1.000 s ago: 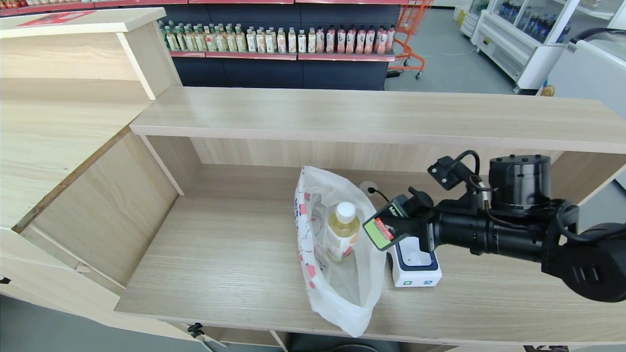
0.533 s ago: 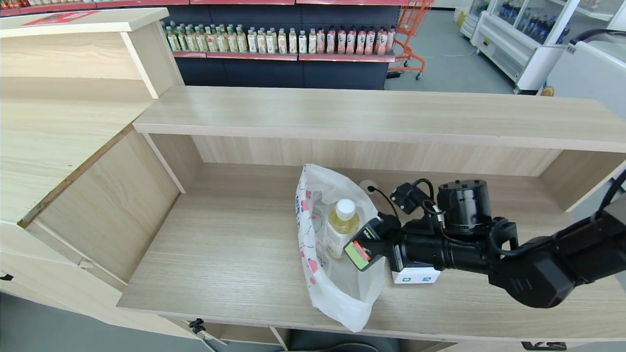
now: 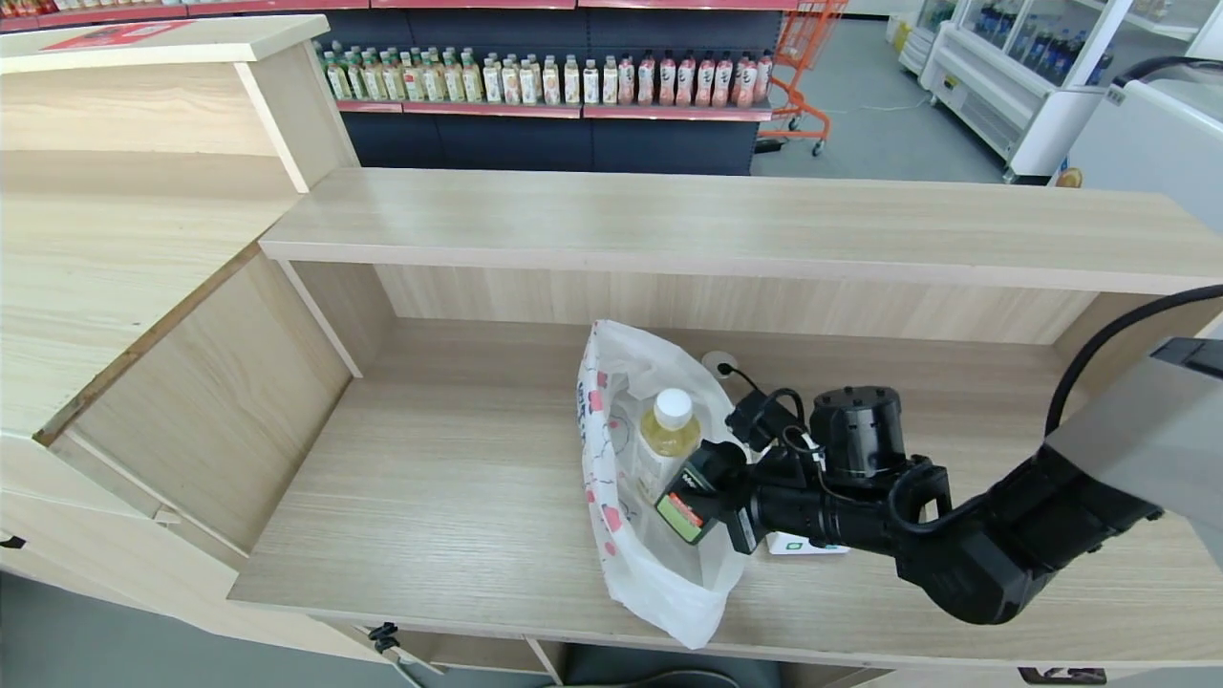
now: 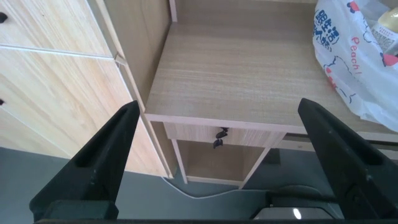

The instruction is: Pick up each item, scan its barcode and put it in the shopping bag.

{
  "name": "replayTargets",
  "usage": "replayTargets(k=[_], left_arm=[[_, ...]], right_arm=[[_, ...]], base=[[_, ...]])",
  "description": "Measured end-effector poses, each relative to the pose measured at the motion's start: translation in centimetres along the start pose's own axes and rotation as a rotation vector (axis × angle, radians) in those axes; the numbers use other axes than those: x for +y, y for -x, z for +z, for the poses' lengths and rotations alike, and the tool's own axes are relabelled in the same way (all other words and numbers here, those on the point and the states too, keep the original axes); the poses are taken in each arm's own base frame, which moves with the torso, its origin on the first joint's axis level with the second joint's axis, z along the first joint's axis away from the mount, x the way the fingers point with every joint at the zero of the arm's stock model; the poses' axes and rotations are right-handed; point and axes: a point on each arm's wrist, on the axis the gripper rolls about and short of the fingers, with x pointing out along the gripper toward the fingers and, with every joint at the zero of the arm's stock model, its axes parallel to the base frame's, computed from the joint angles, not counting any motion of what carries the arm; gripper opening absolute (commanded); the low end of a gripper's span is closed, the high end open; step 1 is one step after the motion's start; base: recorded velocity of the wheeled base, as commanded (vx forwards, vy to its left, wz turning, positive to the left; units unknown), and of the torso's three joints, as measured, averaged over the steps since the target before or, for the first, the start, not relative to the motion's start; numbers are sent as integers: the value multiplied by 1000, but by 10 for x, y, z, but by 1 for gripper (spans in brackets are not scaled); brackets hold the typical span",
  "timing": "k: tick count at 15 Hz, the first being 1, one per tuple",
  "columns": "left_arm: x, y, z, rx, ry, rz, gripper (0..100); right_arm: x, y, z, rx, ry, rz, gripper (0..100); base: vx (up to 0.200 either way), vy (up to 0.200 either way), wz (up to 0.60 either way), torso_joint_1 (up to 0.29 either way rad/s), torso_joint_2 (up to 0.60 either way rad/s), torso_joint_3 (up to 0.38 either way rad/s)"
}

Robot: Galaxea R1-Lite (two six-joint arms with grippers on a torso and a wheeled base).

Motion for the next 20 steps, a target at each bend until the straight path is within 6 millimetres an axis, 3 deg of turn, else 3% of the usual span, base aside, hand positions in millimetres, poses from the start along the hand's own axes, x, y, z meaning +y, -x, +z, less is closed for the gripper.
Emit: replayTargets(k=[1,5,8,11,13,16,18,20], left_arm=[[0,0,0,0,0,0,100],[0,0,0,0,0,0,100],[0,0,0,0,0,0,100],[0,0,0,0,0,0,100],[0,0,0,0,0,0,100],[0,0,0,-1,0,0,100],[0,0,0,0,0,0,100],[0,0,0,0,0,0,100]], right_arm=[[0,-1,-2,-3,1,0,100],[3,-2,-8,-9,-8,8,100],[1,2,8,-123,-121,3,100],[-8,22,22,-181,-154,-34,100],[-19,46,26,-204,-155,-88,100],[-27,103,28,-211,-136,-205,100],[-20,150,20,-181,-154,-329,100],[-2,195,-2,-146,-197,-476,100]], base=[[0,0,0,0,0,0],[0,0,0,0,0,0],[0,0,0,0,0,0],[0,0,0,0,0,0],[0,0,0,0,0,0],[0,0,0,0,0,0],[0,0,0,0,0,0],[0,0,0,0,0,0]])
